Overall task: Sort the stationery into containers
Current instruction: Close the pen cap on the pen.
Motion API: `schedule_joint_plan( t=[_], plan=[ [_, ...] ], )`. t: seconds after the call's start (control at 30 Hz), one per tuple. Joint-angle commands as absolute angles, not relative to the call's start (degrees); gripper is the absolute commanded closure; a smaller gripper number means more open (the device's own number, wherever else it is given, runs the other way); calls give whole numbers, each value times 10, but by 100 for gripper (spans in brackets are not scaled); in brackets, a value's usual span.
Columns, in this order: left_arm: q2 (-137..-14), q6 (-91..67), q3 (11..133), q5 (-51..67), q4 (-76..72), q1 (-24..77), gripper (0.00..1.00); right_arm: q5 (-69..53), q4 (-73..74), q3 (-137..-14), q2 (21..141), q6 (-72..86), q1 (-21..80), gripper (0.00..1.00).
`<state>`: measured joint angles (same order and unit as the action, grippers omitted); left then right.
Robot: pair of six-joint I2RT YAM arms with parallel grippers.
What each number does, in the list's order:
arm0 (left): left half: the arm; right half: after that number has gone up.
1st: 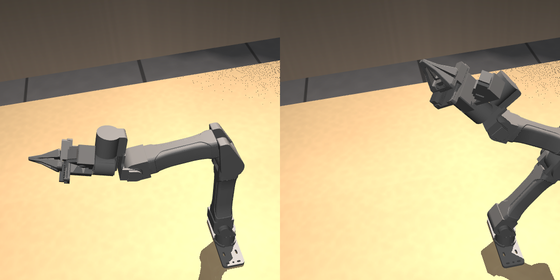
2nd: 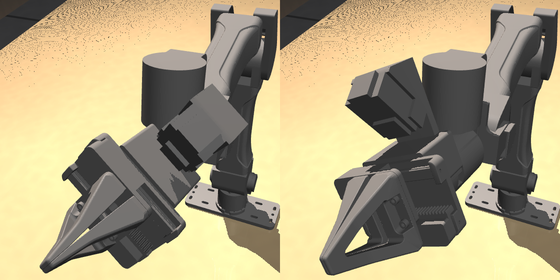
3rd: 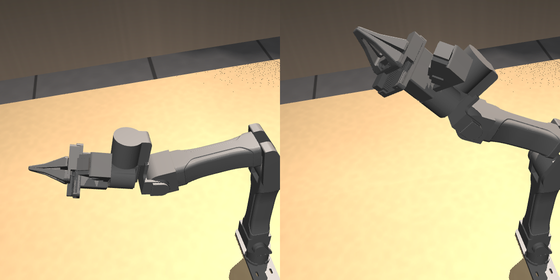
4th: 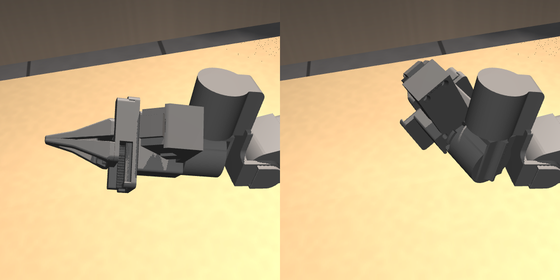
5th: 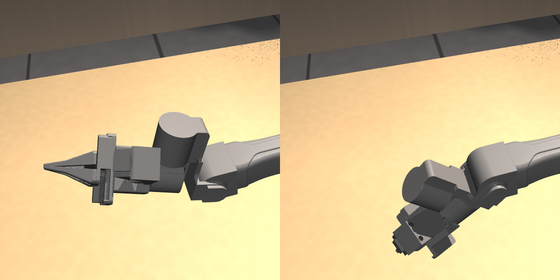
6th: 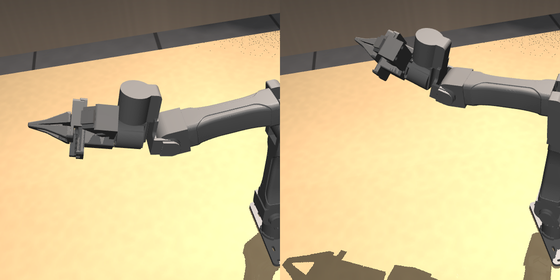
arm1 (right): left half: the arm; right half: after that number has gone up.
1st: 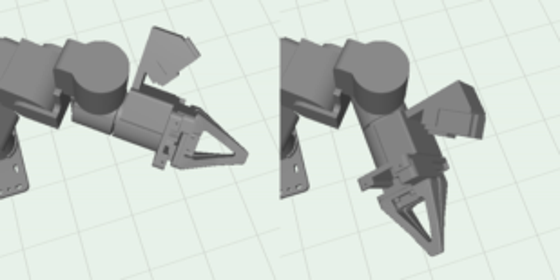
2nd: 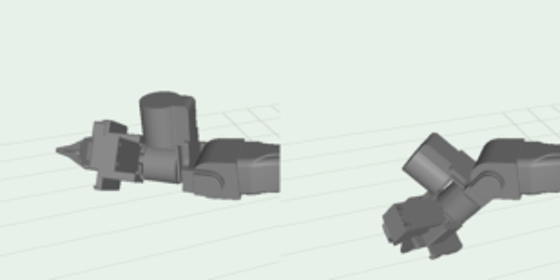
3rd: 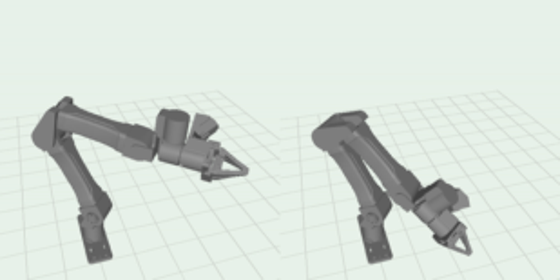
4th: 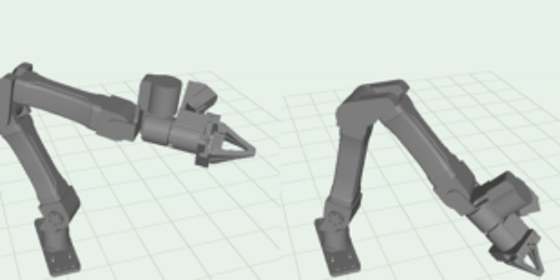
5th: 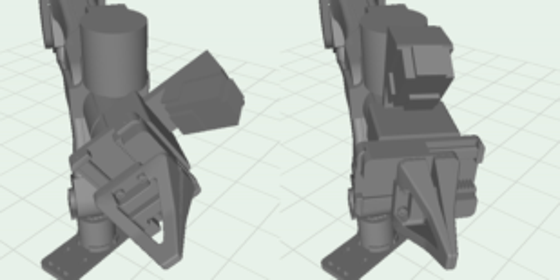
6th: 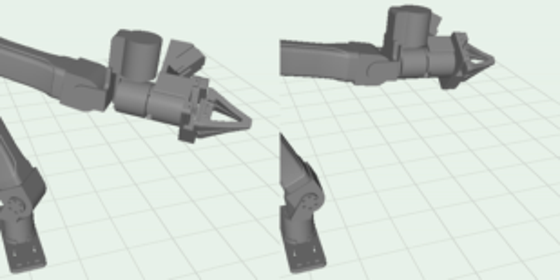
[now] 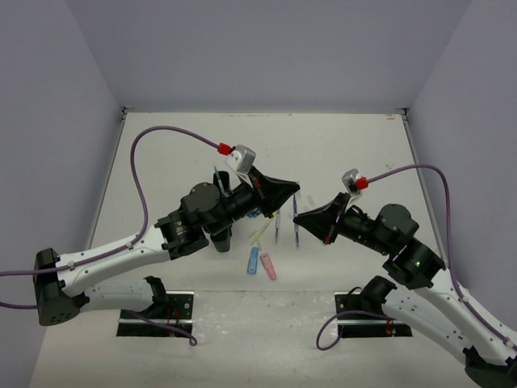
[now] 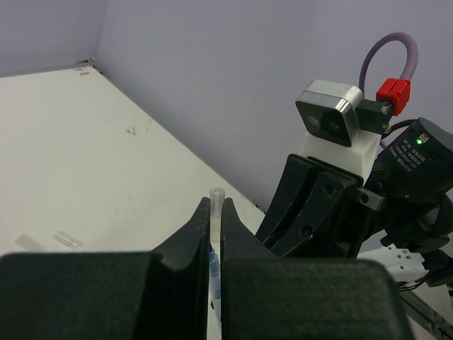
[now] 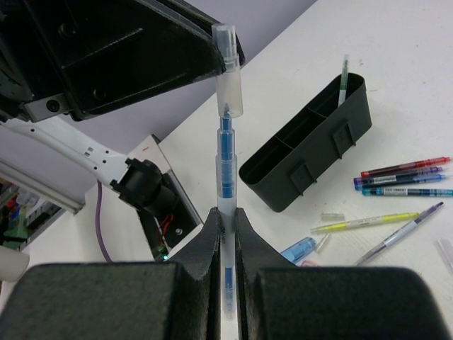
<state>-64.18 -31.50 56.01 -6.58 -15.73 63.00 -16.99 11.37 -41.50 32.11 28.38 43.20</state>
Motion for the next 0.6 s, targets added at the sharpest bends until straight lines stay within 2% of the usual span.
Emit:
schedule_joint_plan(
  t=[0.0, 0.57],
  plan=[
    [-631, -316, 572, -80, -177, 627, 100, -172, 113, -424, 326, 268, 435, 100],
    [-636, -321, 564, -87, -171, 626, 100, -142, 131, -429, 305, 262, 435, 100]
  ],
)
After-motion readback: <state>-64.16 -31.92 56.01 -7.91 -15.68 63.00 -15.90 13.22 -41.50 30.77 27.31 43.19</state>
